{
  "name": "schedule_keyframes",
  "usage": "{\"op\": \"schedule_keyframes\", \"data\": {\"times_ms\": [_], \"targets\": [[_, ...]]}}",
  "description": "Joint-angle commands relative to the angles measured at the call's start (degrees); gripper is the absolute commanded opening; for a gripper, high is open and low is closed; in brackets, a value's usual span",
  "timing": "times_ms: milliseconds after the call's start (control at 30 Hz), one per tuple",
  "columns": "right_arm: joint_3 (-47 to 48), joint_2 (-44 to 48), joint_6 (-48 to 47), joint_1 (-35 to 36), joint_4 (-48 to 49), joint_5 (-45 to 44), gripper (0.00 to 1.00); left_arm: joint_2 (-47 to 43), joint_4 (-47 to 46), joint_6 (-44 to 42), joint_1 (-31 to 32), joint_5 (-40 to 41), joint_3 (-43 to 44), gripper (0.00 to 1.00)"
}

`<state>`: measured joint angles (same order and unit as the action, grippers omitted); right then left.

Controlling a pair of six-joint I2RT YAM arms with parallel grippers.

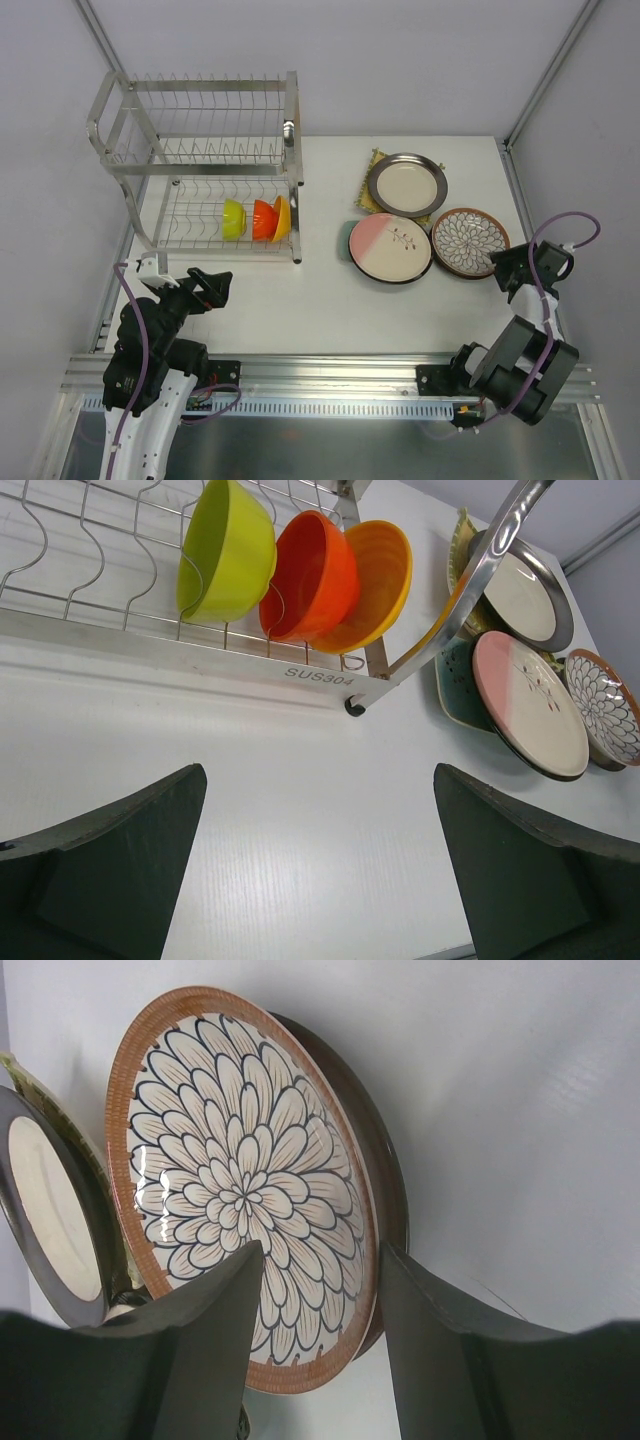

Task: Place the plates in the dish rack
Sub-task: Grab a plate with the right arm

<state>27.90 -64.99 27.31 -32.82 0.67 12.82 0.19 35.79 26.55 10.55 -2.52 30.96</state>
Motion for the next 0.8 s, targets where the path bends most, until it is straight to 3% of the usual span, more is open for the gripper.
{"op": "schedule_keyframes", "data": {"times_ms": [0, 533, 667, 767], "targets": [[-0.56, -1.54, 1.78, -0.32, 4.69, 2.12, 0.53, -9.68, -2.30, -0.62, 0.44, 0.15, -0.20, 0.99], [-2.59, -7.69, 3.63, -0.40, 11.46, 2.83, 0.47, -9.68, -2.22, -0.53, 0.44, 0.15, -0.29, 0.99], [-2.24, -7.78, 3.71, -0.40, 11.20, 2.56, 0.40, -9.68, -2.22, -0.53, 0.44, 0.15, -0.29, 0.99], [-2.41, -6.47, 3.80, -0.32, 11.02, 1.78, 0.26, -9.59, -2.22, -0.53, 0.35, 0.15, -0.29, 0.99]]}}
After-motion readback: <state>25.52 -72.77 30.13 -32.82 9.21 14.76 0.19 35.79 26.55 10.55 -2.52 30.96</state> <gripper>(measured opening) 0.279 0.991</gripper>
